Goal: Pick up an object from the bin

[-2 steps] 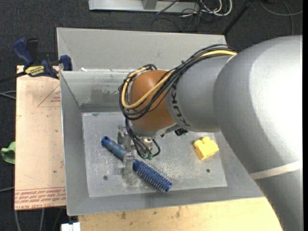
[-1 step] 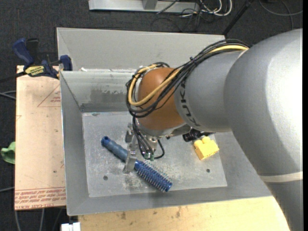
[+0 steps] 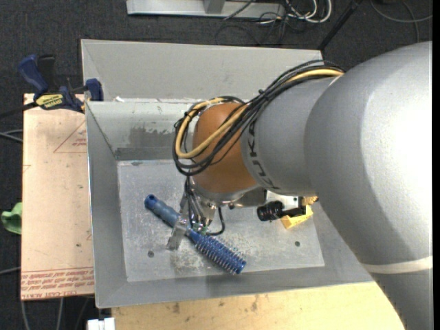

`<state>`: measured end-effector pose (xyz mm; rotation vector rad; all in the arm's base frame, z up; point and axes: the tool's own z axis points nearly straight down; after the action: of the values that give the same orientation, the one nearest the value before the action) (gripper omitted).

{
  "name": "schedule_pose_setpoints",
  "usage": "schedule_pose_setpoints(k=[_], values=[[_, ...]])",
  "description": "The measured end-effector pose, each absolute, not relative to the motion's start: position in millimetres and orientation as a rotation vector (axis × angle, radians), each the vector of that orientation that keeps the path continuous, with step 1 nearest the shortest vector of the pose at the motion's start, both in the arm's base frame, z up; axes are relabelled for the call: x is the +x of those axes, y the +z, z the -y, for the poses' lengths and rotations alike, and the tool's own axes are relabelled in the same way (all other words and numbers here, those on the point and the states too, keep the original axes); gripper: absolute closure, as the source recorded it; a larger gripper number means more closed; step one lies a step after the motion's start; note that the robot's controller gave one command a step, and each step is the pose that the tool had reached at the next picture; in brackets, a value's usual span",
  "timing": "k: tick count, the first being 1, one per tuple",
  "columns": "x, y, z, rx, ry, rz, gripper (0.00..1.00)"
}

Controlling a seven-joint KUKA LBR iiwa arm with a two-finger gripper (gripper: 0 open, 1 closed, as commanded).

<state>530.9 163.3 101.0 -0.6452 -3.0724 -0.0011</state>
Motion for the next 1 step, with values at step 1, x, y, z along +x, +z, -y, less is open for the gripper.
schedule_pose_setpoints(k=[1], values=[[521.5,68.7,-157.9,-0.843,0.001,3.022,0.0]])
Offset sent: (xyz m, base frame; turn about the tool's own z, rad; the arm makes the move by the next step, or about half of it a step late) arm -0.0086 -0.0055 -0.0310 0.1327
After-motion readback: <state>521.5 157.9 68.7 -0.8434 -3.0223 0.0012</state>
